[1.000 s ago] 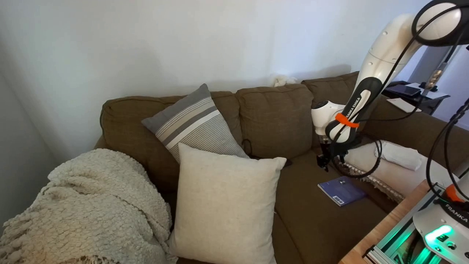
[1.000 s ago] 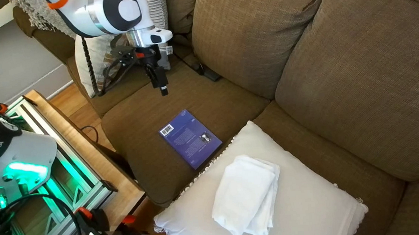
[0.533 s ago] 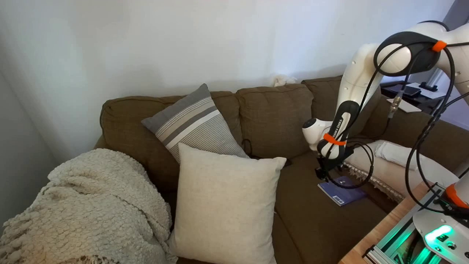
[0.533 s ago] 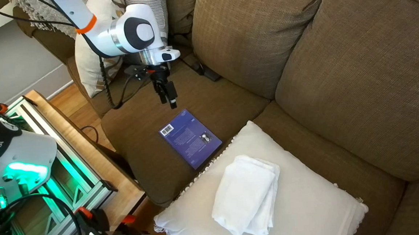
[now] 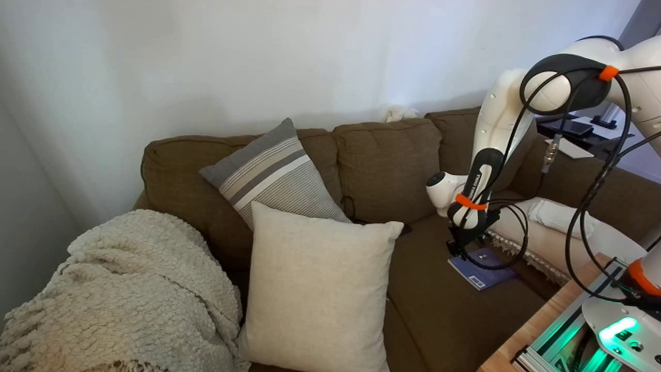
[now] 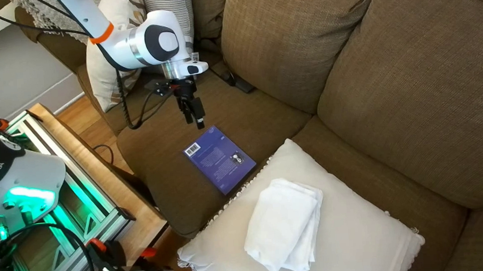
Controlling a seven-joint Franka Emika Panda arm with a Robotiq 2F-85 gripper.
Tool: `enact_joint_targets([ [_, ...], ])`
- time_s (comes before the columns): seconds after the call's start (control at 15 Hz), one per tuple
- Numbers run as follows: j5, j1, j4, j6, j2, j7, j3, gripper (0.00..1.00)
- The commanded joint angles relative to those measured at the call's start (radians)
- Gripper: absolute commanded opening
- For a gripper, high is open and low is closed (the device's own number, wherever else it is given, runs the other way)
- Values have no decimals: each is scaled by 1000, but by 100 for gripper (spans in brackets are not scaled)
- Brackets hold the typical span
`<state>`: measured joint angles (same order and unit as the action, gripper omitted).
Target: Put the blue book on the cloth on the pillow
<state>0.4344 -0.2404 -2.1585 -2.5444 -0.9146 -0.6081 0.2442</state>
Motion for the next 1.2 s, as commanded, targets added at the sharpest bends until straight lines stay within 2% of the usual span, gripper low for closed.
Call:
enact_joint_targets([
  [0.0,-36,-25,1,-5,-5,24,19,100],
  [0.47,-92,-163,119,-80,-223,-153,21,100],
  [0.8,-182,-267,260,-94,-382,-388,89,100],
  [0.93,-207,-270,335,-57,-450,-447,106,100],
  [1.13,-229,-241,424,22,-526,-493,118,100],
])
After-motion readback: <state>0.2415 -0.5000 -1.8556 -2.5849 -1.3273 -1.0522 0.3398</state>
